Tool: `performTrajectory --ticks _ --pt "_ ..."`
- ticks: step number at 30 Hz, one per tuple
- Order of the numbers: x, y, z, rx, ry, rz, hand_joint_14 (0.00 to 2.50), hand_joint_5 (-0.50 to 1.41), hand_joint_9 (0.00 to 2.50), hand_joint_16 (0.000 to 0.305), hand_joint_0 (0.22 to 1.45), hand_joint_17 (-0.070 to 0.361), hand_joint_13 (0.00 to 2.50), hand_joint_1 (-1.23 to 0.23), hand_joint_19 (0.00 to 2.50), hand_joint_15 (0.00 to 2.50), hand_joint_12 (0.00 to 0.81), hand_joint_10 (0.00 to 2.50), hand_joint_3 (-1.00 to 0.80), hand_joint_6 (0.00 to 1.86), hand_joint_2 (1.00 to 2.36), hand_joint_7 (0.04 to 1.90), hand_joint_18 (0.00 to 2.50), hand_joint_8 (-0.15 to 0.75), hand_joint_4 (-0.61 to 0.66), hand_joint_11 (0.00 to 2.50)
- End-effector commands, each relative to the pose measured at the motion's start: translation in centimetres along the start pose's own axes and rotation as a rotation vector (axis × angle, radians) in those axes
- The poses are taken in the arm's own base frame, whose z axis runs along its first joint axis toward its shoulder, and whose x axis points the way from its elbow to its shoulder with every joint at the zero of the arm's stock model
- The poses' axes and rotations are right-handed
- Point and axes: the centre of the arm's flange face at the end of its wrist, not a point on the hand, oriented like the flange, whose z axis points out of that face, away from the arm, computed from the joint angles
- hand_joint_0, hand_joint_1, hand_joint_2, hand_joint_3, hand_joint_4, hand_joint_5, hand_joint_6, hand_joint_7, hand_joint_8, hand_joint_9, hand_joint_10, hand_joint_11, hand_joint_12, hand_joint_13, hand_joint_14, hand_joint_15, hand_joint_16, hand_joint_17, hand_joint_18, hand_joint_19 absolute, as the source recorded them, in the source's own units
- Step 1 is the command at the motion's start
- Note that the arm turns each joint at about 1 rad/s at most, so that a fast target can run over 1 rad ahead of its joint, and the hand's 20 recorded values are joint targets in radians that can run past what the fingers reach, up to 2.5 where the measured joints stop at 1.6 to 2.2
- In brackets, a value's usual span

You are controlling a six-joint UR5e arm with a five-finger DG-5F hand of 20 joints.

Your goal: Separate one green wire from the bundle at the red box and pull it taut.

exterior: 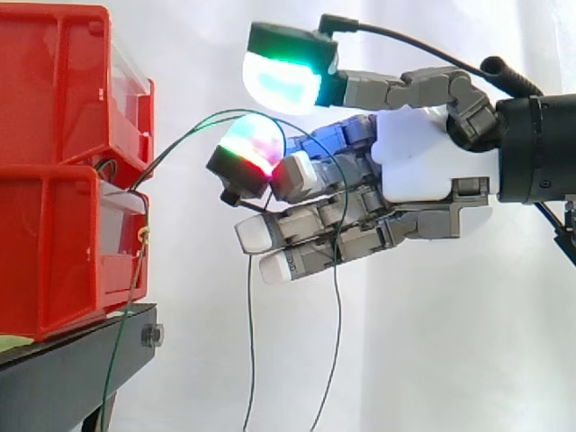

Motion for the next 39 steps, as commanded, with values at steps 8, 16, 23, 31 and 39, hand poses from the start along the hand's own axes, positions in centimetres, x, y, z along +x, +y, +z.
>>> performTrajectory --ticks 8,16,23,31,39 --pt "0.12 -0.02 -0.06 0.002 0.002 -0.011 0.02 -0.18 0.94 0.059 0.6 0.133 0.64 -0.78 0.42 0.5 0.434 0.02 -0.08 0.84 1.02 1.27 0.56 0.358 0.19 1.09" --pt "0.12 -0.02 -0.06 0.002 0.002 -0.014 0.02 -0.19 0.88 0.057 0.66 0.129 0.59 -0.91 0.38 0.45 0.415 0.02 -0.3 0.84 1.01 1.21 0.54 0.332 0.17 1.06" --pt "0.22 -0.08 -0.16 0.009 0.004 -0.017 0.02 -0.19 0.89 0.057 0.7 0.127 0.6 -0.91 0.37 0.44 0.41 0.02 -0.44 0.84 1.0 1.19 0.56 0.327 0.2 1.07" --pt "0.2 -0.18 -0.21 0.013 0.005 -0.017 0.02 -0.15 0.99 0.059 0.54 0.132 0.66 -0.56 0.46 0.48 0.429 0.02 -0.5 0.78 1.0 1.22 0.57 0.36 0.21 1.05" --pt "-0.05 -0.09 -0.19 0.012 0.001 -0.016 0.02 -0.18 0.96 0.057 0.59 0.129 0.68 -0.67 0.47 0.5 0.427 0.02 -0.23 0.8 1.02 1.26 0.57 0.352 0.21 1.06"
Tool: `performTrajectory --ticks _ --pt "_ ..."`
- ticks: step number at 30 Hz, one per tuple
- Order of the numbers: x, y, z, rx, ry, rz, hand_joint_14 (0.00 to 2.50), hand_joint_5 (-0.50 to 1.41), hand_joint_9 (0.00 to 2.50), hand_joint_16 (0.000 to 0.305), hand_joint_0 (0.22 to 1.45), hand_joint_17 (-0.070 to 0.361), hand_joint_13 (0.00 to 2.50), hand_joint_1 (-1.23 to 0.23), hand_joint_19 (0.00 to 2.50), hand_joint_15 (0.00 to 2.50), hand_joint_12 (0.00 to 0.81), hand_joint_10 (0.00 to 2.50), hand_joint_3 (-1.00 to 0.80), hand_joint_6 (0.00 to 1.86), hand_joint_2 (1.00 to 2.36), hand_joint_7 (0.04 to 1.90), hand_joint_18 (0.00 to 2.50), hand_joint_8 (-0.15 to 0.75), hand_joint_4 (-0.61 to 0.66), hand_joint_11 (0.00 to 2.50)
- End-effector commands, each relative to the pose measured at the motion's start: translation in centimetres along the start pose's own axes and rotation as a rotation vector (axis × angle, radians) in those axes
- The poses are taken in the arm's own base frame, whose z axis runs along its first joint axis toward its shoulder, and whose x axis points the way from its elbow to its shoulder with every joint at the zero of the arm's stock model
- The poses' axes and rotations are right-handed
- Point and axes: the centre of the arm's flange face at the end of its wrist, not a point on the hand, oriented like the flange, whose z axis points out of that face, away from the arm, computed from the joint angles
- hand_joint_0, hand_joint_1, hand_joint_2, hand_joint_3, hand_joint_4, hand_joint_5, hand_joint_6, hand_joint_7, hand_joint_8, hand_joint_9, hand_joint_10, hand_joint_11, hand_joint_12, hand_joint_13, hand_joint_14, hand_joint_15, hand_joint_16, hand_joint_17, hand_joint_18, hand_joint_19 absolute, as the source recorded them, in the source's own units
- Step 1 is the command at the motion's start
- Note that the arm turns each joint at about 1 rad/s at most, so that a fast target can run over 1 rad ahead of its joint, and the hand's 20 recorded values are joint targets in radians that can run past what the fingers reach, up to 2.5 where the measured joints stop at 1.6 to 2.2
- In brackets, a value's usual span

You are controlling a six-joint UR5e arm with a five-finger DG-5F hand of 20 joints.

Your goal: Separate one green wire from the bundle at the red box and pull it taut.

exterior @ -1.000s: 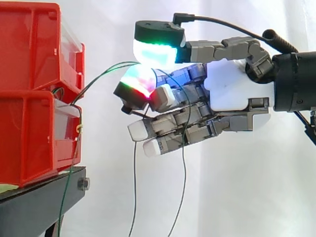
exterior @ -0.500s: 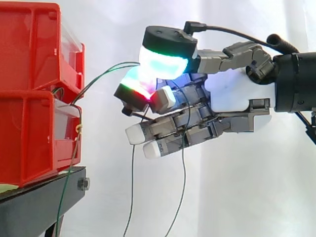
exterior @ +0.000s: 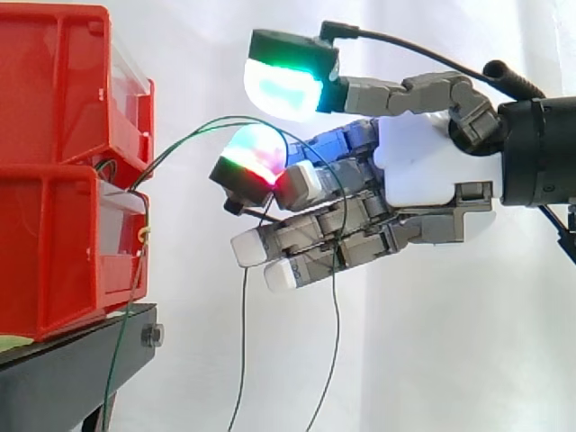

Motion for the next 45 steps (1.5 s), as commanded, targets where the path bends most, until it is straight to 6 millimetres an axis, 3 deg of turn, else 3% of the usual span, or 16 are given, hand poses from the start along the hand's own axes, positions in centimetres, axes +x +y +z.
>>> performTrajectory --ticks 1,9,12,18,24,33,41,45 --pt "-0.1 0.4 -0.1 -0.006 -0.001 0.0 0.02 -0.19 0.95 0.058 0.59 0.13 0.68 -0.68 0.47 0.5 0.425 0.02 -0.21 0.81 1.02 1.26 0.57 0.354 0.22 1.06" --pt "-0.1 0.7 -1.0 0.053 0.007 0.009 0.02 -0.2 0.95 0.058 0.61 0.13 0.68 -0.73 0.47 0.5 0.425 0.02 -0.25 0.83 1.02 1.24 0.58 0.347 0.24 1.07" --pt "0.0 0.5 -1.2 0.07 0.01 0.014 0.02 -0.2 0.94 0.058 0.59 0.131 0.69 -0.76 0.47 0.5 0.424 0.02 -0.36 0.83 1.01 1.24 0.59 0.348 0.23 1.07" --pt "0.0 0.9 -1.1 0.066 0.008 0.048 0.02 -0.18 0.98 0.058 0.57 0.131 0.7 -0.65 0.48 0.5 0.426 0.02 -0.46 0.82 1.0 1.25 0.6 0.361 0.23 1.06" --pt "0.0 0.9 -1.1 0.066 0.007 0.088 0.02 -0.17 1.02 0.057 0.6 0.128 0.73 -0.58 0.48 0.51 0.422 0.02 -0.33 0.82 1.01 1.28 0.63 0.361 0.22 1.07" --pt "0.0 1.0 -1.1 0.066 0.007 0.118 0.02 -0.2 0.97 0.06 0.6 0.134 0.72 -0.72 0.46 0.5 0.433 0.02 -0.1 0.86 1.02 1.24 0.64 0.362 0.22 1.1" --pt "-0.1 1.1 -1.3 0.077 0.017 0.123 0.02 -0.21 0.92 0.057 0.68 0.129 0.7 -0.87 0.41 0.49 0.414 0.02 -0.32 0.86 1.01 1.16 0.64 0.336 0.18 1.09" --pt "-0.1 1.0 -1.3 0.086 0.018 0.119 0.02 -0.21 0.93 0.057 0.72 0.128 0.7 -0.87 0.4 0.48 0.41 0.02 -0.44 0.86 1.0 1.11 0.65 0.331 0.19 1.09"
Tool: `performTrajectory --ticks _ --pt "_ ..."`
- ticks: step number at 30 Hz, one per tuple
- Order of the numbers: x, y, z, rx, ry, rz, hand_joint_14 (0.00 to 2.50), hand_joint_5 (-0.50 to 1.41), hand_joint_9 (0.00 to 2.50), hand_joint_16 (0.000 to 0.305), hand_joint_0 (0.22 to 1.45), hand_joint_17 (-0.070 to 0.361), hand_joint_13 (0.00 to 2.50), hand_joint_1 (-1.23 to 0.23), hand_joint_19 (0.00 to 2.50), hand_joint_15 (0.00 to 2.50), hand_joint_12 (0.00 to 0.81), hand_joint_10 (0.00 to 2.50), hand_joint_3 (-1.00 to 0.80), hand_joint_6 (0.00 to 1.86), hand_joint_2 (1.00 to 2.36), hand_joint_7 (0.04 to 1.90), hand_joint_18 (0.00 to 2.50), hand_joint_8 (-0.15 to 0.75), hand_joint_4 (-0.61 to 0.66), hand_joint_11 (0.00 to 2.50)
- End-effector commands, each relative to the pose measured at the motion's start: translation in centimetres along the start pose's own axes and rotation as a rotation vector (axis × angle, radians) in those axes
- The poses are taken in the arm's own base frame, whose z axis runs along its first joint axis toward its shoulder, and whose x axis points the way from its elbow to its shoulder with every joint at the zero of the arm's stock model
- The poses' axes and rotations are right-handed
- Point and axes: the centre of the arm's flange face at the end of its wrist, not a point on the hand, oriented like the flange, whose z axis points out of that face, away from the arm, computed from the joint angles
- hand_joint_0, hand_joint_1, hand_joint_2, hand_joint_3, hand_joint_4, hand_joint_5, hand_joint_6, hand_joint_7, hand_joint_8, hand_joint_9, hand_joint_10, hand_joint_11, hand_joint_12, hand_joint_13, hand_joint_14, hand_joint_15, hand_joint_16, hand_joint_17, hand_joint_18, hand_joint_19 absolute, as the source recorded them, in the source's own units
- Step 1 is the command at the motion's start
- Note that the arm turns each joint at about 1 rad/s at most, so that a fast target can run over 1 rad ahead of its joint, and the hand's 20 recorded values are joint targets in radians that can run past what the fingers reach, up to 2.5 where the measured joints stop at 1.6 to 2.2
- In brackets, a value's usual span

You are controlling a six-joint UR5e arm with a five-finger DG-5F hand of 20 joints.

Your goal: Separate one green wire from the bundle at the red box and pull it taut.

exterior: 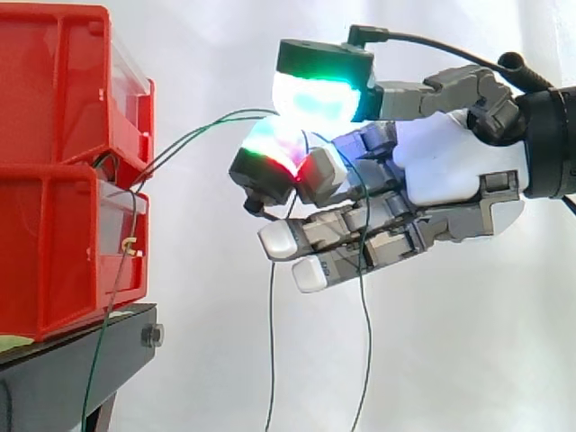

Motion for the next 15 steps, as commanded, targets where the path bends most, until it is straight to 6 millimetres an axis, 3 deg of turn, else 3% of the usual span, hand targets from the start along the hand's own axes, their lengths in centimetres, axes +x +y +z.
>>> performTrajectory --ticks 1,3,8,11,15 --pt "-0.14 -0.11 -0.04 0.008 -0.001 -0.003 0.02 -0.2 0.93 0.057 0.72 0.128 0.7 -0.88 0.4 0.48 0.409 0.02 -0.48 0.86 1.0 1.11 0.66 0.335 0.19 1.09" --pt "-0.15 -0.16 -0.09 0.012 0.001 -0.005 0.02 -0.2 0.93 0.057 0.71 0.127 0.7 -0.88 0.41 0.48 0.409 0.02 -0.5 0.85 1.0 1.13 0.66 0.334 0.21 1.1" --pt "-0.15 -0.16 -0.09 0.012 0.001 -0.005 0.02 -0.16 1.03 0.058 0.55 0.131 0.74 -0.56 0.47 0.51 0.428 0.02 -0.5 0.8 1.0 1.19 0.65 0.364 0.22 1.1" --pt "-0.26 0.03 -0.08 0.01 -0.001 -0.003 0.02 -0.15 1.05 0.057 0.6 0.128 0.75 -0.44 0.5 0.51 0.42 0.02 -0.47 0.76 1.0 1.23 0.64 0.361 0.19 1.08" --pt "-0.47 0.25 0.0 0.007 -0.004 -0.002 0.02 -0.15 1.03 0.057 0.63 0.129 0.75 -0.47 0.5 0.51 0.42 0.02 -0.33 0.69 1.01 1.27 0.65 0.356 0.17 1.05"
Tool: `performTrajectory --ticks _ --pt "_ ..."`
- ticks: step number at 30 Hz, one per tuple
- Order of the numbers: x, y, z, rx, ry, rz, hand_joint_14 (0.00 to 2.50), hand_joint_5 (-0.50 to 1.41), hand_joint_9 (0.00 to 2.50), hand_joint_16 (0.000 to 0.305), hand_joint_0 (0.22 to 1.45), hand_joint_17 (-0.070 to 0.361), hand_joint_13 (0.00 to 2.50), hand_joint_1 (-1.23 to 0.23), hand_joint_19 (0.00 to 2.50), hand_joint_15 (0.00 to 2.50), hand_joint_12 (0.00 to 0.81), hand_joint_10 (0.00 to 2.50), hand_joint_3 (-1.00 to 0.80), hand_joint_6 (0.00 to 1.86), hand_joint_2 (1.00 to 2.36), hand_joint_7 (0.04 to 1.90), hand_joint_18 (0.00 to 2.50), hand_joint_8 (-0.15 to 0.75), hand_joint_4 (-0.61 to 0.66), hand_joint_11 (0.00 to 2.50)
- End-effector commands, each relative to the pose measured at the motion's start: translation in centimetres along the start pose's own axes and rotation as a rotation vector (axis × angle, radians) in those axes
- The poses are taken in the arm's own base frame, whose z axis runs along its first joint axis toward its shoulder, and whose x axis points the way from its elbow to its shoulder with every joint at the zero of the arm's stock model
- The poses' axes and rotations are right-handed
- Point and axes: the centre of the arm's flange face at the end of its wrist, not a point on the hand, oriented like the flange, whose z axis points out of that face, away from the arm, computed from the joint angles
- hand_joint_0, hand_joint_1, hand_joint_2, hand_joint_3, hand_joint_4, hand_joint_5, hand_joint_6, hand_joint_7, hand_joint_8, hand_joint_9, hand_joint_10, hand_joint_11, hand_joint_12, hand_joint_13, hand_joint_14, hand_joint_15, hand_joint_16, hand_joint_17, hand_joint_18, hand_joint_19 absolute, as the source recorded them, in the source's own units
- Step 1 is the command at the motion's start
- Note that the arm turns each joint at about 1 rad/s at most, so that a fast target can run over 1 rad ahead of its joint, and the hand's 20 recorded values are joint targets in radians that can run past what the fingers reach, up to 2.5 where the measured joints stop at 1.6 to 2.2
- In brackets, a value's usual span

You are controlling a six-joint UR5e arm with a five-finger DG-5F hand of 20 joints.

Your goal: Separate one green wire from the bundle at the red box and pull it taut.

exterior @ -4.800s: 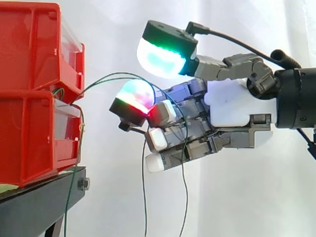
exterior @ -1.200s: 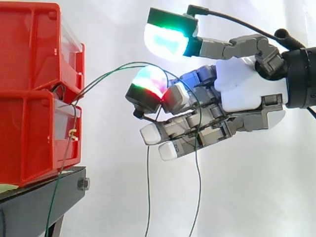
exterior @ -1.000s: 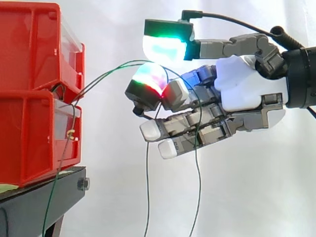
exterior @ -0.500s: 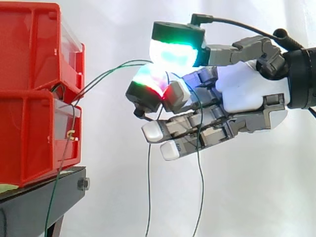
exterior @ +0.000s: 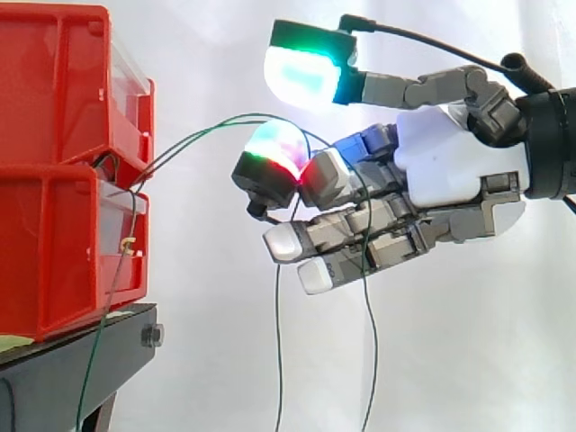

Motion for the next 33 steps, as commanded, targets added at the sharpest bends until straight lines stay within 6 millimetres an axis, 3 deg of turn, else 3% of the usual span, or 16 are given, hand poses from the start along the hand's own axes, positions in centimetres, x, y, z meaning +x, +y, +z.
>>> performTrajectory --ticks 1,9,21,33 --pt "-0.15 0.19 0.0 0.002 0.001 -0.001 0.02 -0.14 1.03 0.057 0.64 0.129 0.75 -0.49 0.5 0.51 0.421 0.02 -0.28 0.66 1.02 1.28 0.65 0.354 0.17 1.05" --pt "-0.27 0.44 -0.4 0.024 0.002 0.003 0.02 -0.18 0.97 0.058 0.65 0.131 0.76 -0.69 0.48 0.52 0.422 0.02 -0.16 0.72 1.02 1.19 0.66 0.341 0.19 1.05" --pt "-0.18 0.55 -0.51 0.028 0.004 0.003 0.02 -0.22 0.93 0.058 0.71 0.13 0.75 -0.84 0.45 0.5 0.414 0.02 -0.26 0.83 1.02 1.12 0.68 0.331 0.22 1.06" --pt "-0.15 0.35 -0.75 0.049 0.005 -0.003 0.02 -0.21 0.93 0.057 0.74 0.128 0.74 -0.89 0.43 0.48 0.408 0.02 -0.39 0.84 1.01 1.11 0.7 0.331 0.22 1.06"
